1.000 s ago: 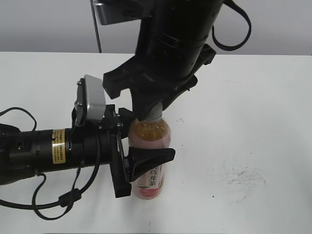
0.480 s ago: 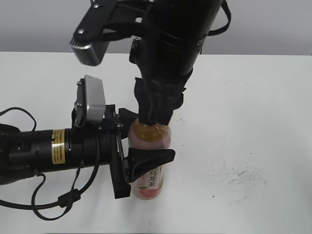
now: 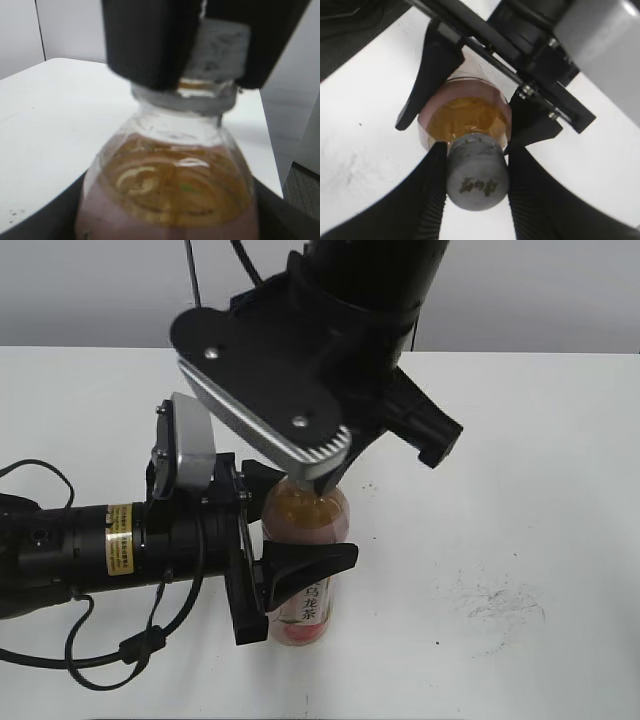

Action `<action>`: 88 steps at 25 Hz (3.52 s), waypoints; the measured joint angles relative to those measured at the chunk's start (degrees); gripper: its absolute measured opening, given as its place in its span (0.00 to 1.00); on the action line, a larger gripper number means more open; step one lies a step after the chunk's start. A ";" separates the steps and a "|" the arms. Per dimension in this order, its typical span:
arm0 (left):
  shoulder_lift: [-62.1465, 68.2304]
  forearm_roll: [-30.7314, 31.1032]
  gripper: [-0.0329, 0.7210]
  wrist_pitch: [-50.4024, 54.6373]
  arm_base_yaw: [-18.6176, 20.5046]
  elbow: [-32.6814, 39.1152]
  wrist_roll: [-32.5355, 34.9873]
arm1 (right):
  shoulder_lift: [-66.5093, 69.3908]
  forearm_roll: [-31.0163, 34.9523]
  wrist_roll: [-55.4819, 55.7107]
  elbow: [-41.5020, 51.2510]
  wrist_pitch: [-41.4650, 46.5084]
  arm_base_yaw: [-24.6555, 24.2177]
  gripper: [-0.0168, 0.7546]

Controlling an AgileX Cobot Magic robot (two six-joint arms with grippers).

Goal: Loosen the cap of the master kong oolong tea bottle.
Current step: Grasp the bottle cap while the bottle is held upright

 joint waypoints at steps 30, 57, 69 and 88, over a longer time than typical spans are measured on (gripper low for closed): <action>0.00 -0.02 0.64 0.00 0.00 0.00 -0.22 | 0.01 -2.90 28.71 -0.84 -1.54 0.00 0.80; 0.00 0.01 0.64 0.00 0.00 0.00 -0.22 | -2.65 -0.37 93.07 3.42 -1.56 0.00 0.57; 0.00 0.25 0.64 0.00 0.00 0.00 -0.10 | -2.73 -0.48 71.35 3.42 -1.56 0.00 0.37; 0.00 1.85 0.64 -0.28 0.00 0.00 1.06 | -2.96 1.28 -12.95 3.42 -1.67 -0.24 0.37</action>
